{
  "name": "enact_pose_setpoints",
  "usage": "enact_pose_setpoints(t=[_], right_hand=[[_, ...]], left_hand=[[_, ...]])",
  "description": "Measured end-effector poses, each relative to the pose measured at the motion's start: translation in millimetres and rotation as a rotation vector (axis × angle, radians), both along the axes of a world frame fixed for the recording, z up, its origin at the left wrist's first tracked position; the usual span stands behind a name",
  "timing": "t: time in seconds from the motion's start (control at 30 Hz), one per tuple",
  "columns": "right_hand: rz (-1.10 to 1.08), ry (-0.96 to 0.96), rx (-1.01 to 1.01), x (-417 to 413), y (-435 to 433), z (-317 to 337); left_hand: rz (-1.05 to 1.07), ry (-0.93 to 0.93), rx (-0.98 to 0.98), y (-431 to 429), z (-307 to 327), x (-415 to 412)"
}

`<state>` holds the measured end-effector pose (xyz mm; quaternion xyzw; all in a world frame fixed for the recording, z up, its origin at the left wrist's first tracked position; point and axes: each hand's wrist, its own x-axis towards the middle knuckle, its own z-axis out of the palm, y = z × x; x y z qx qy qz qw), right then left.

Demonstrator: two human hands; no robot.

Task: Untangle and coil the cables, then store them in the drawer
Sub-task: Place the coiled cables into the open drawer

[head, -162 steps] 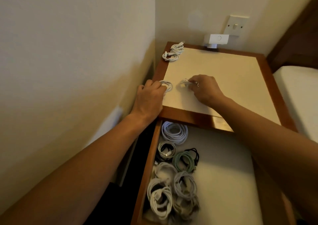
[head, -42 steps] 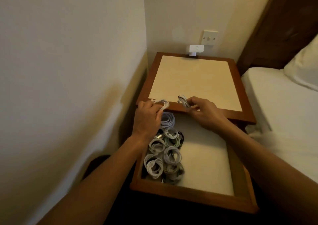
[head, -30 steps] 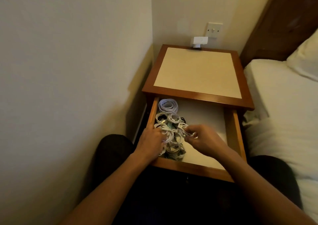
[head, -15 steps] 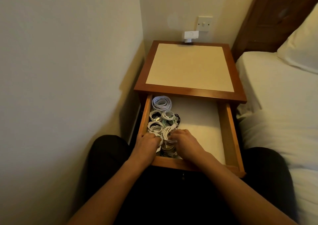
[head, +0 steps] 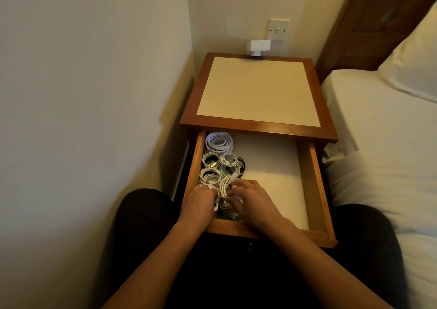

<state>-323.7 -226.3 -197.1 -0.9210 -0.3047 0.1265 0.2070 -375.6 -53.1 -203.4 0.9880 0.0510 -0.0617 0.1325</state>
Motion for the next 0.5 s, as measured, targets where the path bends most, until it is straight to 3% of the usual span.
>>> enact_pose_setpoints(t=[0.13, 0.3, 0.5], right_hand=[[-0.075, 0.037, 0.091, 3, 8, 1], [-0.061, 0.068, -0.018, 14, 16, 4], [-0.083, 0.133, -0.025, 25, 11, 6]], left_hand=[[0.02, -0.044, -0.048, 1, -3, -1], [0.13, -0.118, -0.307, -5, -12, -2], [0.156, -0.072, -0.287, -6, -21, 2]])
